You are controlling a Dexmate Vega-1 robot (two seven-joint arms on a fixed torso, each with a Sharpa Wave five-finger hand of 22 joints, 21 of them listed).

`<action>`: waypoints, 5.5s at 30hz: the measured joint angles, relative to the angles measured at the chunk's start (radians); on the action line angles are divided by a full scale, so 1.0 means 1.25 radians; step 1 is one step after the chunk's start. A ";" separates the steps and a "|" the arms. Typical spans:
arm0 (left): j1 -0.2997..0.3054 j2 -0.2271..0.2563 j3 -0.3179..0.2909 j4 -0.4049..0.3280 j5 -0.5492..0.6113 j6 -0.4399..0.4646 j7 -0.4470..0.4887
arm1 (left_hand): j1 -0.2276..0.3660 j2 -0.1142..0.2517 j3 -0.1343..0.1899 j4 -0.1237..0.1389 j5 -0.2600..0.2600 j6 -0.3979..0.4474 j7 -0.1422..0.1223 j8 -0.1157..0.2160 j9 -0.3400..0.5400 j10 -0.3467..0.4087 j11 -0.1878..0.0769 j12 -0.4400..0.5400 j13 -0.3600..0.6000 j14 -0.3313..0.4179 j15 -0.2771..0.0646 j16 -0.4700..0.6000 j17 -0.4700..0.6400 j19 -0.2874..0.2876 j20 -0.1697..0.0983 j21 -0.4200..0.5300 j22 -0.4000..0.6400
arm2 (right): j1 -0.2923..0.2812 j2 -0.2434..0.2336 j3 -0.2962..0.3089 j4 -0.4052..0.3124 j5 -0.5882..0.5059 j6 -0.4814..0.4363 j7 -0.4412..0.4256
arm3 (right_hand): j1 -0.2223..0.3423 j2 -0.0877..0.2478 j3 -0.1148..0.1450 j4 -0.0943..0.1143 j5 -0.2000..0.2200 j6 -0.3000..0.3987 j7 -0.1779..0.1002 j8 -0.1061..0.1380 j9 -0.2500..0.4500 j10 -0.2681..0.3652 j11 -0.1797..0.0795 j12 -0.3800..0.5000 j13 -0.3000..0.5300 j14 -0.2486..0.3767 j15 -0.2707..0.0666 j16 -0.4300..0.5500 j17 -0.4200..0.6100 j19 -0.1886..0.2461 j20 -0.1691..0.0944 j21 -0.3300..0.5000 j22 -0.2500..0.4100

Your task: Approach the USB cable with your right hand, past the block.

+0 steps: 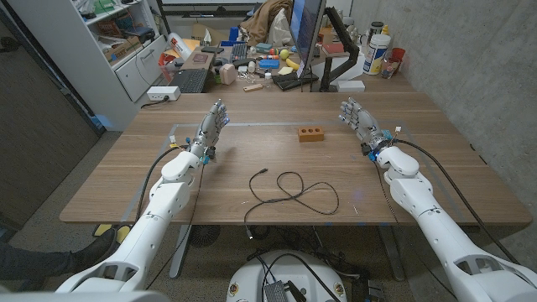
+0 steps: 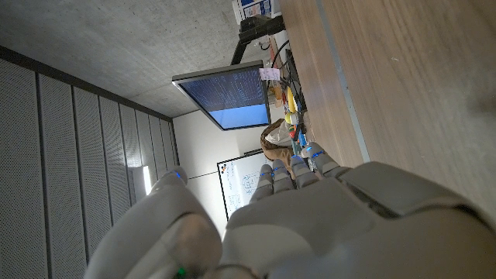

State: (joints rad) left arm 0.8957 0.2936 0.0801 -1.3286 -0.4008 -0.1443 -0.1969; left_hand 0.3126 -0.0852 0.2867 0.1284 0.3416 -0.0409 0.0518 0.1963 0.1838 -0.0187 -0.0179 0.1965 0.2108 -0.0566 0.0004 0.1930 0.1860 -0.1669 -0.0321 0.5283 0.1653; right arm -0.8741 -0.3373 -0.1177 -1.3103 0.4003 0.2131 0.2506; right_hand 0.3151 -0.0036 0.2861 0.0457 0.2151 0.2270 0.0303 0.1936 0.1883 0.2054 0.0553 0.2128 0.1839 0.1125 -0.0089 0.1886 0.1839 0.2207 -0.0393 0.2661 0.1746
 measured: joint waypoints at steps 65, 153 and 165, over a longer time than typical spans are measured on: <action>0.000 -0.014 -0.021 -0.037 0.038 0.053 -0.009 | 0.011 0.011 -0.003 -0.003 0.005 0.007 0.001 0.000 0.000 0.003 0.003 0.003 -0.013 0.000 0.000 0.000 0.000 0.000 0.000 -0.030 0.004 | -0.061 -0.018 0.031 -0.109 -0.019 0.102 0.114 | -0.018 0.003 -0.016 0.002 0.000 -0.019 -0.004 0.000 0.000 0.000 0.000 0.000 0.000 0.012 0.005 0.000 0.000 0.006 0.000 -0.018 0.000; 0.012 -0.015 -0.028 -0.062 0.023 0.070 -0.019 | 0.021 0.021 -0.010 -0.010 0.005 0.011 -0.003 0.000 0.000 0.000 0.000 0.003 -0.016 0.000 0.000 0.000 0.000 0.003 -0.003 -0.065 0.004 | -0.116 -0.060 0.016 -0.183 -0.291 0.398 0.062 | -0.029 -0.016 -0.035 -0.010 0.013 0.013 -0.045 0.006 0.000 0.050 -0.024 0.012 0.000 0.055 -0.026 0.003 -0.002 0.036 -0.001 -0.030 0.000; 0.013 -0.012 -0.028 -0.071 0.023 0.074 -0.019 | 0.021 0.021 -0.016 -0.009 0.005 0.011 -0.003 0.000 0.000 0.003 -0.003 0.003 -0.016 0.000 0.000 0.000 0.000 0.003 -0.003 -0.071 0.004 | -0.122 -0.071 0.023 -0.185 -0.345 0.436 0.051 | -0.029 -0.017 -0.037 -0.012 0.019 0.017 -0.049 0.006 0.000 0.059 -0.027 0.019 0.000 0.068 -0.021 0.006 -0.002 0.042 -0.001 -0.036 0.000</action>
State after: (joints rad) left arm 0.9122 0.2782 0.0454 -1.4178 -0.3721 -0.0515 -0.2210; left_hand 0.3388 -0.0589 0.2669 0.1169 0.3484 -0.0267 0.0481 0.1963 0.1835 -0.0149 -0.0216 0.2003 0.1909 -0.0565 0.0004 0.1929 0.1862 -0.1631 -0.0356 0.4393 0.1697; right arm -1.0261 -0.4258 -0.0889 -1.5411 -0.0303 0.7586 0.3147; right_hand 0.2783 -0.0250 0.2399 0.0302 0.2383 0.2484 -0.0306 0.2013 0.1880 0.2790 0.0216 0.2361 0.1837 0.1970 -0.0358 0.1965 0.1815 0.2726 -0.0411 0.2214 0.1743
